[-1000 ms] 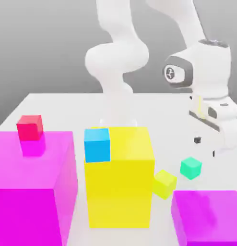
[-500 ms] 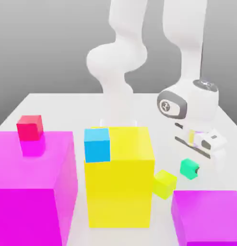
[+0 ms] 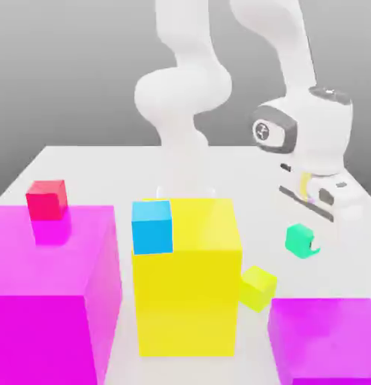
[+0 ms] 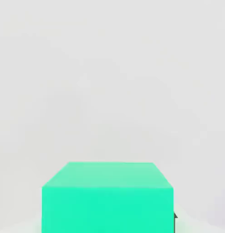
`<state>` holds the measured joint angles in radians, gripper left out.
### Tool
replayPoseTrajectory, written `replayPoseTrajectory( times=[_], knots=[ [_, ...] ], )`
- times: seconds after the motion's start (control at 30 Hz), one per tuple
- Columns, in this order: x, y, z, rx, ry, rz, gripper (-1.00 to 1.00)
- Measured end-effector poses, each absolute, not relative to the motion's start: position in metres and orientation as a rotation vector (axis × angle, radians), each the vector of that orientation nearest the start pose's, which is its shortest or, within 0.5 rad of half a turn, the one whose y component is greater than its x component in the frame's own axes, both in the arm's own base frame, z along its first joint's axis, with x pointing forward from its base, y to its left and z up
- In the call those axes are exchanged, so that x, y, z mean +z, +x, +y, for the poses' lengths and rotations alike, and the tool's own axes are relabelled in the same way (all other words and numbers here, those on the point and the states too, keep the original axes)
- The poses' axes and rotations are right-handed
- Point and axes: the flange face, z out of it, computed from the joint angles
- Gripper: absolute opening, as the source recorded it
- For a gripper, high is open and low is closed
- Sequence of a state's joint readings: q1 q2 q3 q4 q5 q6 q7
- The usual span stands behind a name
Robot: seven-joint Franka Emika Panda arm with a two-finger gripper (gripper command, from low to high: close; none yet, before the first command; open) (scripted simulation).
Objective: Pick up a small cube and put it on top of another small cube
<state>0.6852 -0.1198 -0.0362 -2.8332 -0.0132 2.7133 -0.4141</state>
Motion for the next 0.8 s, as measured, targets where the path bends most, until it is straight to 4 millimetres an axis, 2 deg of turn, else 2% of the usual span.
replayPoseTrajectory(
  times=[0.13, 0.3, 0.43, 0.53, 0.6, 0.67, 0.7, 0.8],
  knots=[
    [0.282, 0.351, 0.183, -0.002, -2.915, -1.177, -1.0],
    [0.351, 0.407, 0.107, -0.003, -3.088, -0.584, -1.0],
    [0.41, 0.428, 0.031, -0.001, -3.14, -0.085, -1.0],
    [0.452, 0.428, -0.028, 0.002, -3.125, 0.279, -1.0],
    [0.44, 0.428, -0.042, 0.003, -3.116, 0.363, -1.0],
    [0.414, 0.427, -0.045, 0.003, -3.113, 0.384, -1.0],
    [0.406, 0.426, -0.046, 0.003, -3.113, 0.388, 1.0],
    [0.406, 0.426, -0.046, 0.003, -3.113, 0.388, 1.0]
  ],
)
